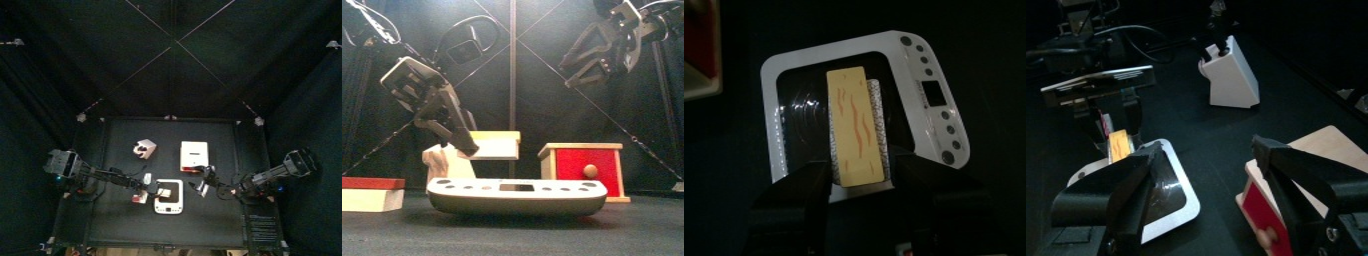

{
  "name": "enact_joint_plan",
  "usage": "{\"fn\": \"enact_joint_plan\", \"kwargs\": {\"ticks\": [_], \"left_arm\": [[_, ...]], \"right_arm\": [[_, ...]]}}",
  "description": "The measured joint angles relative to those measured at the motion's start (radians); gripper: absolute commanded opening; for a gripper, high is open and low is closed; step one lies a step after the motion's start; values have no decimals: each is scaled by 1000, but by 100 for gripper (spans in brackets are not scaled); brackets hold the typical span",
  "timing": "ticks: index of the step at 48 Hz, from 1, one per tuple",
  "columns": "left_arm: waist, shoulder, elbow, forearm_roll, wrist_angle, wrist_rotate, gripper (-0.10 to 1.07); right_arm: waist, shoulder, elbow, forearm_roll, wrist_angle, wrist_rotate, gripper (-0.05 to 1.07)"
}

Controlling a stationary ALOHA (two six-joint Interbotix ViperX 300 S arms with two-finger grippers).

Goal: Put egg sushi above salmon sushi

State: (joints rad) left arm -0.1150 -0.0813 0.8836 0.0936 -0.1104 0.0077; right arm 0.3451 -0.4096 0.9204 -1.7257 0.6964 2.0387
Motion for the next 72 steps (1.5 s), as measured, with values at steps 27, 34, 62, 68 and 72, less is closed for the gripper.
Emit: {"fn": "enact_joint_plan", "kwargs": {"ticks": [27, 34, 62, 68, 72], "left_arm": [[2, -212, 216, -12, 0, 0, 65], [11, -284, 287, -12, -11, 0, 65], [117, -233, 377, -12, -89, -2, 66], [118, -222, 377, -12, -89, -2, 68], [123, -222, 377, -18, -89, -2, 72]], "right_arm": [[0, 0, 2, 2, 0, 0, 101], [0, 0, 2, 0, 0, 0, 101], [0, -2, 2, 2, 0, 2, 101], [0, 0, 2, 0, 2, 2, 101], [0, 0, 2, 0, 0, 2, 101]]}}
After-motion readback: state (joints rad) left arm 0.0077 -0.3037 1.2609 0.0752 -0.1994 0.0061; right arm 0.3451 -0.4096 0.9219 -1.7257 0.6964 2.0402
